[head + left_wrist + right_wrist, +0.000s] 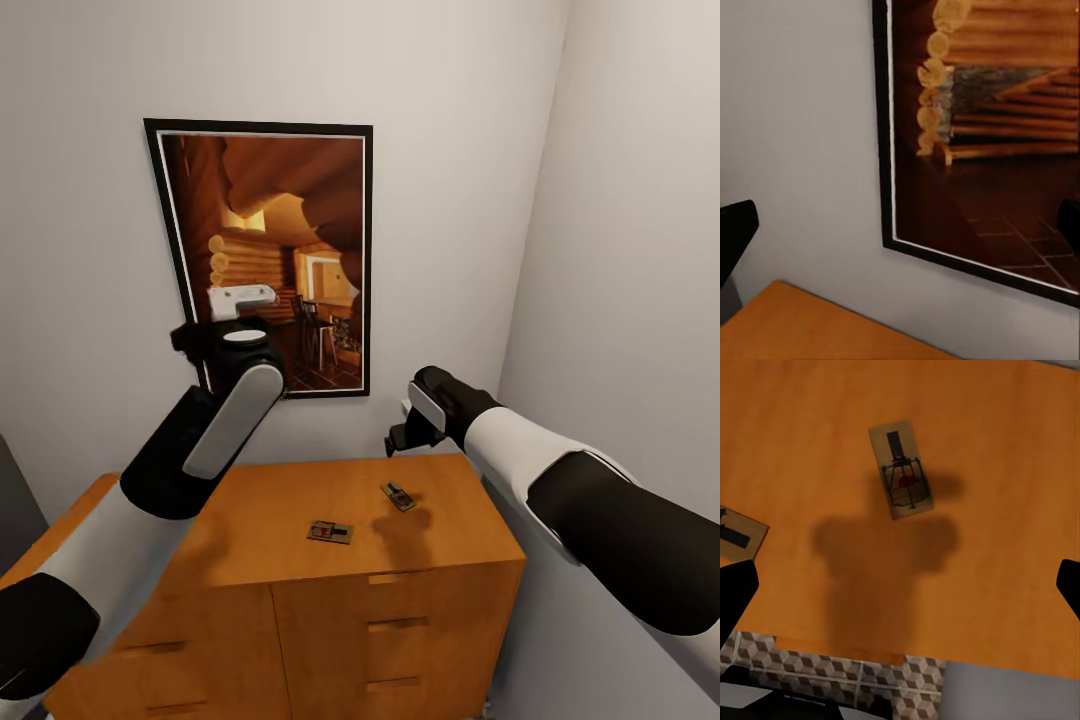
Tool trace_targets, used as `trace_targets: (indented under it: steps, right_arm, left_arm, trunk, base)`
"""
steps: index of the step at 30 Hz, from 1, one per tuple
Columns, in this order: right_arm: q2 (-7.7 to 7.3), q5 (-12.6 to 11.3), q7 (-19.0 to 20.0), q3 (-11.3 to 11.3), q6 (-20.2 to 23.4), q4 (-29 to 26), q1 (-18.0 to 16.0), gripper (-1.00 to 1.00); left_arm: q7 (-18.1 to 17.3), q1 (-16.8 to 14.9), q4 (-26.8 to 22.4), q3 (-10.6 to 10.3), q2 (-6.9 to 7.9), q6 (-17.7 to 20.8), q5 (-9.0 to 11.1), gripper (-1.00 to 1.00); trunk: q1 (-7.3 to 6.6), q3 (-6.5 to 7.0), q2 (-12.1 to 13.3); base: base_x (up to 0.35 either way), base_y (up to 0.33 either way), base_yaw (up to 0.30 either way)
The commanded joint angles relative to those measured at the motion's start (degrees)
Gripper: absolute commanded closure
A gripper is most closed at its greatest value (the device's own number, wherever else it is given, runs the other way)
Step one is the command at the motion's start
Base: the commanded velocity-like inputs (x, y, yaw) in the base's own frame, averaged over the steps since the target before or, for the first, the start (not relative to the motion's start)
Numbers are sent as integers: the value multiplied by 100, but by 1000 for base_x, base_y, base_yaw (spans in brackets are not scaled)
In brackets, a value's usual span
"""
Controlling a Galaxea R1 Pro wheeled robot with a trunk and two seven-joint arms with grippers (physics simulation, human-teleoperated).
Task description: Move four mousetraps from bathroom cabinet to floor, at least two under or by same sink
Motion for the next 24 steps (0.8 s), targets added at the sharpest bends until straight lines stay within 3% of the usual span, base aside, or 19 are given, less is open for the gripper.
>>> trace_targets:
  steps: [1,5,10,18,24]
  right_arm:
    - [-1,-61,-44,31,15,-3,-2,-100]
    - [-3,-61,-47,31,15,2,-3,-100]
    - [-3,-61,-48,28,15,3,-3,-100]
    - [3,-61,-49,24,15,-1,-3,-100]
    - [4,-64,-49,23,15,2,-3,-100]
  left_arm:
    - [31,-84,-4,-12,88,59,48,-100]
    - [-169,-350,-4,-8,387,55,46,-100]
    - [-362,-501,-4,3,556,96,42,-100]
    - [-418,-750,-4,14,602,710,20,-100]
    - [-443,-924,-4,43,481,1229,21,-100]
  trunk:
    - [2,-3,-5]
    - [2,-3,-5]
    - [2,-3,-5]
    - [2,-3,-5]
    - [2,-3,-5]
  base:
    - [0,0,0]
    - [0,0,0]
    - [0,0,0]
    - [0,0,0]
    - [0,0,0]
